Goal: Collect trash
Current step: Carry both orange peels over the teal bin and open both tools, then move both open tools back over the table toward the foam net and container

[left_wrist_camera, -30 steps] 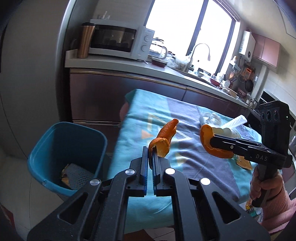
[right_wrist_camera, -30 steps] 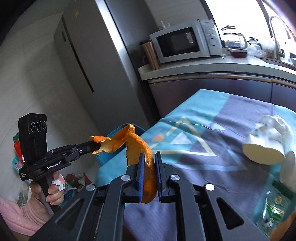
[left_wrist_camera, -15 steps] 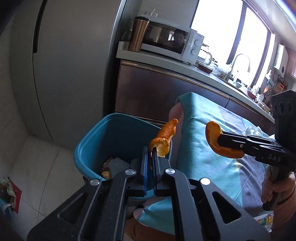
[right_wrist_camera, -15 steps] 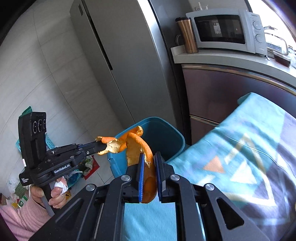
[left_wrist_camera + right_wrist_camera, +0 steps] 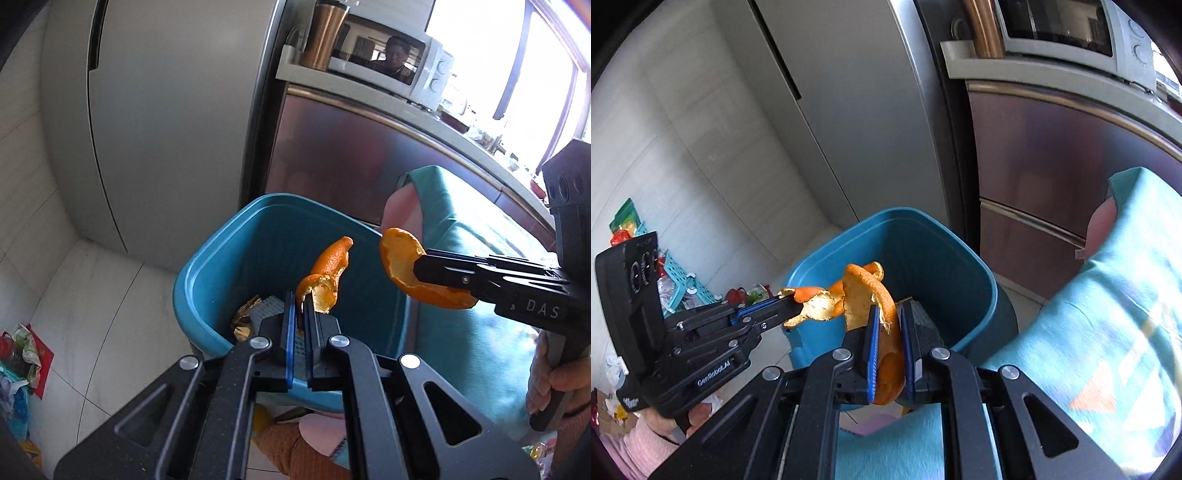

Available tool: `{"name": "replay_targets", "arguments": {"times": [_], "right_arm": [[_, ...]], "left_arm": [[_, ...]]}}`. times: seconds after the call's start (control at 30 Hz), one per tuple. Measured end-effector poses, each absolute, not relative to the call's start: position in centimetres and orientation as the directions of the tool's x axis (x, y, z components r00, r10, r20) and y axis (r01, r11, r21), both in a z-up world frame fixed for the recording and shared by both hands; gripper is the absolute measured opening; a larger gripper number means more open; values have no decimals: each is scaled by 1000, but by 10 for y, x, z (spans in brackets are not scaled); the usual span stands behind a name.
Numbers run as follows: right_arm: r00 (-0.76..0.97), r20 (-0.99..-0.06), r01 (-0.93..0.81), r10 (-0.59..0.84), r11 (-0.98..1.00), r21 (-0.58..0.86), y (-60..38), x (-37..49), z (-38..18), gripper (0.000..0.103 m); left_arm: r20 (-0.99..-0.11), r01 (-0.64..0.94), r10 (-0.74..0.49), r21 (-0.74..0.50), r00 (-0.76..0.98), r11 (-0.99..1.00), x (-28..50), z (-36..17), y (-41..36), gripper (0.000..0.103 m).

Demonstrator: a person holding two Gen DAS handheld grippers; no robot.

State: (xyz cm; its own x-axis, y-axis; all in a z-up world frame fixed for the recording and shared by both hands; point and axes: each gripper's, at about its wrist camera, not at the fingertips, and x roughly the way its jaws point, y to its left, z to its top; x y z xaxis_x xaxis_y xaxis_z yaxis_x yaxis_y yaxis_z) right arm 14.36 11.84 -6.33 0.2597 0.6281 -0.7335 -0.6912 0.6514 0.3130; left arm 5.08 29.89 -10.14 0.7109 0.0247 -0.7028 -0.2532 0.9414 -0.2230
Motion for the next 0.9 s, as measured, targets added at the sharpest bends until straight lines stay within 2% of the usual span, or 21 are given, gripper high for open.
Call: {"name": "replay_targets", "arguments": {"times": [0.2, 0.33, 0.5, 0.9], "right_arm": [[249, -757, -662, 604, 677, 322, 127, 152, -71, 13], [257, -754, -634, 605, 694, 341, 128, 160, -75, 20], [281, -737, -634, 615, 696, 338, 118, 156, -70, 24], [352, -628, -672, 694, 655, 346, 56, 119, -30, 29]], "left_arm": [[-717, -260, 22, -223, 697, 940, 64, -111, 299, 6], [-722, -265, 15, -235, 692, 935, 74, -118, 299, 11], [-728, -261, 3, -242, 686, 935, 80, -123, 296, 12], [-626, -124, -52, -234, 778, 964, 58, -82, 252, 25]]}}
